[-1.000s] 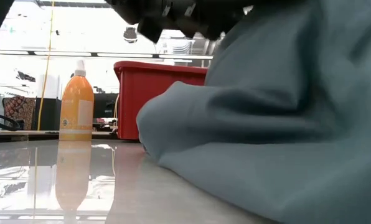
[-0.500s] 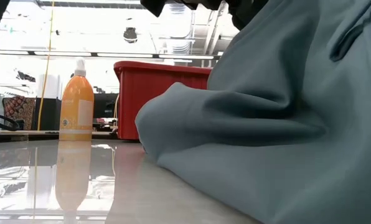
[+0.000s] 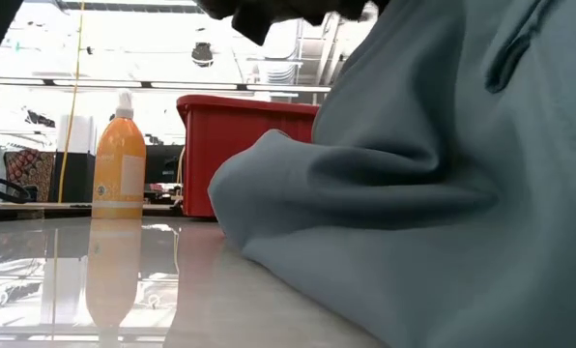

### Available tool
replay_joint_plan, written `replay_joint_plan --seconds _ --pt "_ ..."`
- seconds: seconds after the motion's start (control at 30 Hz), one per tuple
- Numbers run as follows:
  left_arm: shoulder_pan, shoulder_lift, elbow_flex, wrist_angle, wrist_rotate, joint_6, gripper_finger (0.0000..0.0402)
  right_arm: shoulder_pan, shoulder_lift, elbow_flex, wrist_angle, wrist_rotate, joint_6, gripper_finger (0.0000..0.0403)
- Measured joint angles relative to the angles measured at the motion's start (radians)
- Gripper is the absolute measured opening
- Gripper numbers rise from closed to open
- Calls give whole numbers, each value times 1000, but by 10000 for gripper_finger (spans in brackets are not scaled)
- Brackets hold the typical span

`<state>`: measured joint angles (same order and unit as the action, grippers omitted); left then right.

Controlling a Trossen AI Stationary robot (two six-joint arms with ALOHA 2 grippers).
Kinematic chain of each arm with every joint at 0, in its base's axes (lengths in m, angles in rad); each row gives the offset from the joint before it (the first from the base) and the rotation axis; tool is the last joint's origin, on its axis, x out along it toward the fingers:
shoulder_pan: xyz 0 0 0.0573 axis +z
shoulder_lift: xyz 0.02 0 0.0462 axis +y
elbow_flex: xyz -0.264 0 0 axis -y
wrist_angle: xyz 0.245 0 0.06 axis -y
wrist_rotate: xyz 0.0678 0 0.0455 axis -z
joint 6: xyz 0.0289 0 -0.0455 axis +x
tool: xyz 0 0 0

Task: Fold Laundry from Bin
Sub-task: Fold the dark blue pants

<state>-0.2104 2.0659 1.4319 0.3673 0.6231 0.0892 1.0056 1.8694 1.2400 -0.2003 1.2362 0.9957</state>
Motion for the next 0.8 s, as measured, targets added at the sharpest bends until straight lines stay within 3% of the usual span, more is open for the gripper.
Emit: replay_joint_plan --seconds 0.37,0.53,0.8 --pt "0 0 10 -19 45 30 208 -28 0 18 8 20 -105 40" --pt "0 0 10 -53 68 27 208 -41 0 18 109 54 -276 39" --pt "0 0 10 -47 106 44 208 -73 0 18 132 11 -276 39"
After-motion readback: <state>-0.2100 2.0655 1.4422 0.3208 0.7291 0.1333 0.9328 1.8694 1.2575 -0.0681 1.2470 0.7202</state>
